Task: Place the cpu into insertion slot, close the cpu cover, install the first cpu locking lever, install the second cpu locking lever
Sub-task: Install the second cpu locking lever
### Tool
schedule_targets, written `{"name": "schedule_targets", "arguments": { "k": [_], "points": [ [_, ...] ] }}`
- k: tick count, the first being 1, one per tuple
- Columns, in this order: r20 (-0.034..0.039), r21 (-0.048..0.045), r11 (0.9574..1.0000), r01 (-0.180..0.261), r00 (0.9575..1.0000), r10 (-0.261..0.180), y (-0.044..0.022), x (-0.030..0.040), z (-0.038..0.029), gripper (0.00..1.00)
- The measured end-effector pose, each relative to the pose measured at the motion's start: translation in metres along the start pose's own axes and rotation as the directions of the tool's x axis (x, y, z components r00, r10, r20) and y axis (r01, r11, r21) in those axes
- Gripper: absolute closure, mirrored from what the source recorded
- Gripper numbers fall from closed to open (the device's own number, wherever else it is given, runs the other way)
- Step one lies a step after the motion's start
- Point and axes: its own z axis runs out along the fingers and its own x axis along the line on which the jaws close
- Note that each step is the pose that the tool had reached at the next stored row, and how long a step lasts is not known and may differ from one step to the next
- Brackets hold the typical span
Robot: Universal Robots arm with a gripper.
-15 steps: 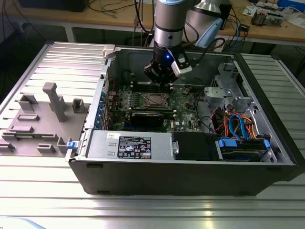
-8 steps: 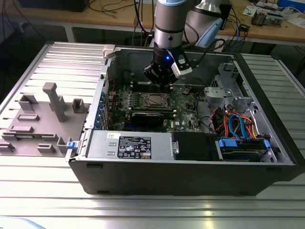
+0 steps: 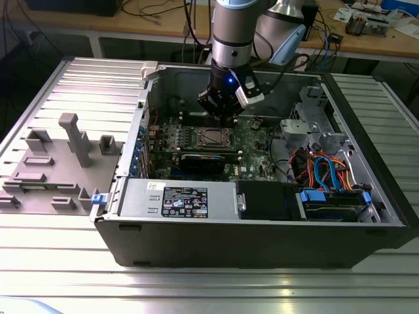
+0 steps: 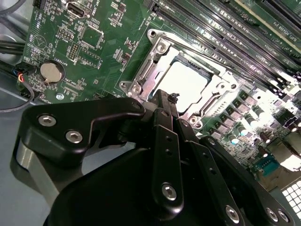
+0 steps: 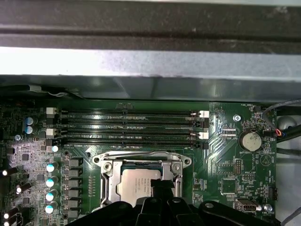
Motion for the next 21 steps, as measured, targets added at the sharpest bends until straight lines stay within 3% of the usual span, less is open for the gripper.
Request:
{"name": "schedule_targets", "arguments": {
  "k": [21],
  "points": [
    [-0.0001,0.0001,1.0,0.0,1.0,0.0,-0.0004,-0.0001,-0.0058,0.89]
  ]
}}
